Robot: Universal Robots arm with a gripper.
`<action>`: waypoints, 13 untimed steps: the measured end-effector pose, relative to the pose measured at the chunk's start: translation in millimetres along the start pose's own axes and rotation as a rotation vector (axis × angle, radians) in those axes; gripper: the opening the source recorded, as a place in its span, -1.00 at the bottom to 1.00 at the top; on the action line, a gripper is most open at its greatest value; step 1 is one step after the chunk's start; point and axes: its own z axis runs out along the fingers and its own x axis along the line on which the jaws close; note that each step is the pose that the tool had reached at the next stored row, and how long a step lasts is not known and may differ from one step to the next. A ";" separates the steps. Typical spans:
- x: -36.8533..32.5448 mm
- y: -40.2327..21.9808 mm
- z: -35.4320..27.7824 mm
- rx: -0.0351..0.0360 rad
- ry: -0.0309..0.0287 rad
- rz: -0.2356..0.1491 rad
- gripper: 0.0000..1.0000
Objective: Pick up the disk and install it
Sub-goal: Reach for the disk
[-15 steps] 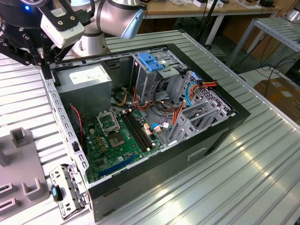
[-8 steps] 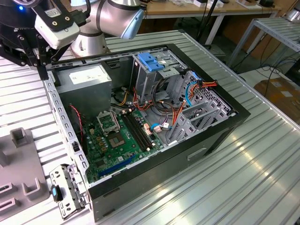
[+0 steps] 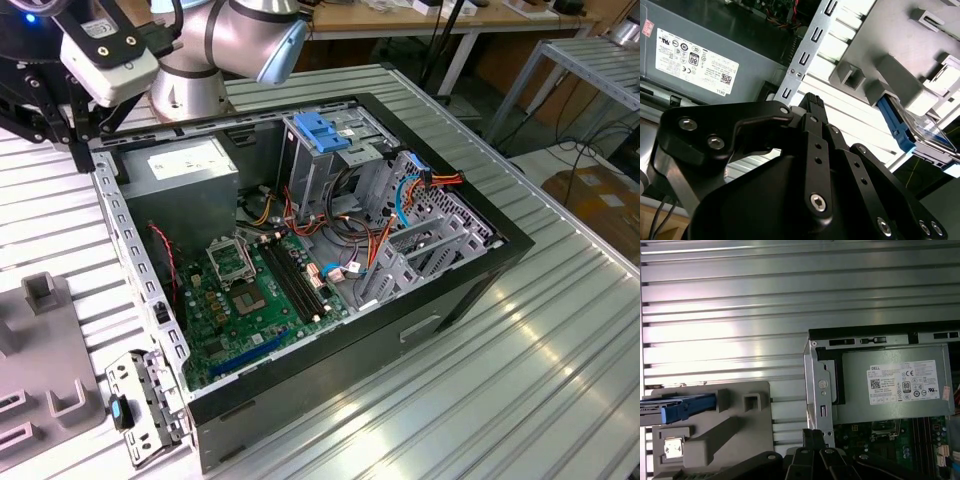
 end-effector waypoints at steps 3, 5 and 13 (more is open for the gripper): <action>2.5 -0.2 0.1 0.0000 0.0002 0.000 -0.79; 4.3 -0.3 0.1 0.0000 0.0005 0.000 -0.79; 11.4 -0.9 0.2 0.0001 0.0011 0.000 -0.79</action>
